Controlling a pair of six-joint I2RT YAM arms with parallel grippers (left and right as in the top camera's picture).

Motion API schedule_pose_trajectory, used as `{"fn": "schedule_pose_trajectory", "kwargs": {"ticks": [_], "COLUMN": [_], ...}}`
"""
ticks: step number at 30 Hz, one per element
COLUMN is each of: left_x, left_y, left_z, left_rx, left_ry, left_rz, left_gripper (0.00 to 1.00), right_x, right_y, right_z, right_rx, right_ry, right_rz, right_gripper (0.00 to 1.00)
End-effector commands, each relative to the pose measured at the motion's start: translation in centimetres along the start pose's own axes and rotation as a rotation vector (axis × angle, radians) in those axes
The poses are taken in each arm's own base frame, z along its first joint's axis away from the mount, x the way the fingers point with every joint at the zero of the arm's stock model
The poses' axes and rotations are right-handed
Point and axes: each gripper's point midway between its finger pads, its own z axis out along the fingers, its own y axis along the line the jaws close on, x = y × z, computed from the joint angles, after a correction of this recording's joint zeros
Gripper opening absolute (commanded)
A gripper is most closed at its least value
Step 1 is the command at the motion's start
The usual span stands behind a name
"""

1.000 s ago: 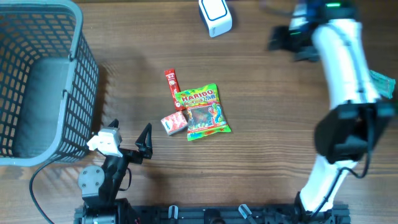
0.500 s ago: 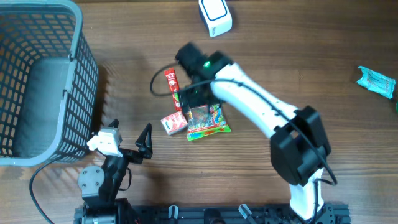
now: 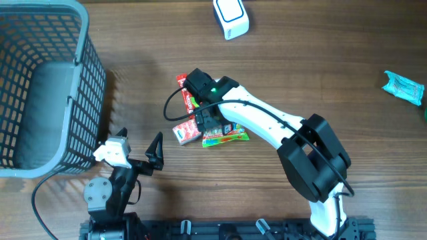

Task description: Scan the item barcode

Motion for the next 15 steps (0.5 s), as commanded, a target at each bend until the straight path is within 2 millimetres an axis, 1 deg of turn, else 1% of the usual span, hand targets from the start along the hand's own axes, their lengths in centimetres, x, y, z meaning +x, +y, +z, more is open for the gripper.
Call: {"fn": "schedule_pose_trajectory", "kwargs": {"ticks": [1, 4, 5, 6, 7, 8, 10, 11, 13, 15], "left_x": [0.1, 0.1, 0.1, 0.1, 0.1, 0.1, 0.1, 0.1, 0.1, 0.1], "left_y": [0.2, 0.2, 0.2, 0.2, 0.2, 0.2, 0.3, 0.2, 0.2, 0.2], "left_z": [0.0, 0.0, 0.0, 0.0, 0.0, 0.0, 0.0, 0.0, 0.0, 0.0], "left_rx": [-0.010, -0.010, -0.010, -0.010, -0.010, -0.010, -0.011, -0.011, -0.010, -0.010], "left_ry": [0.001, 0.001, 0.001, 0.001, 0.001, 0.001, 0.001, 0.001, 0.001, 0.001], "left_rz": [0.014, 0.014, 0.014, 0.014, 0.014, 0.014, 0.014, 0.014, 0.014, 0.014], "left_gripper": [1.00, 1.00, 1.00, 1.00, 1.00, 1.00, 1.00, 1.00, 1.00, 1.00], "right_x": [0.7, 1.8, 2.4, 2.9, 3.2, 3.5, 3.3, 2.9, 1.3, -1.5], "right_y": [-0.4, -0.4, -0.6, -0.8, -0.9, -1.1, -1.2, -1.1, -0.8, -0.7], "right_z": [1.9, 4.5, 5.7, 6.3, 6.5, 6.4, 5.1, 4.2, 2.0, -1.2], "right_rx": [0.136, 0.200, 0.217, 0.229, 0.237, 0.244, 0.248, 0.248, 0.235, 0.199], "right_ry": [-0.016, 0.025, 0.054, 0.074, 0.088, 0.099, 0.112, 0.111, 0.088, 0.036], "right_rz": [-0.093, -0.126, -0.128, -0.129, -0.126, -0.113, -0.113, -0.109, -0.101, -0.075], "right_gripper": [1.00, 1.00, 0.96, 0.87, 0.70, 0.47, 0.09, 0.04, 0.04, 0.04]}}
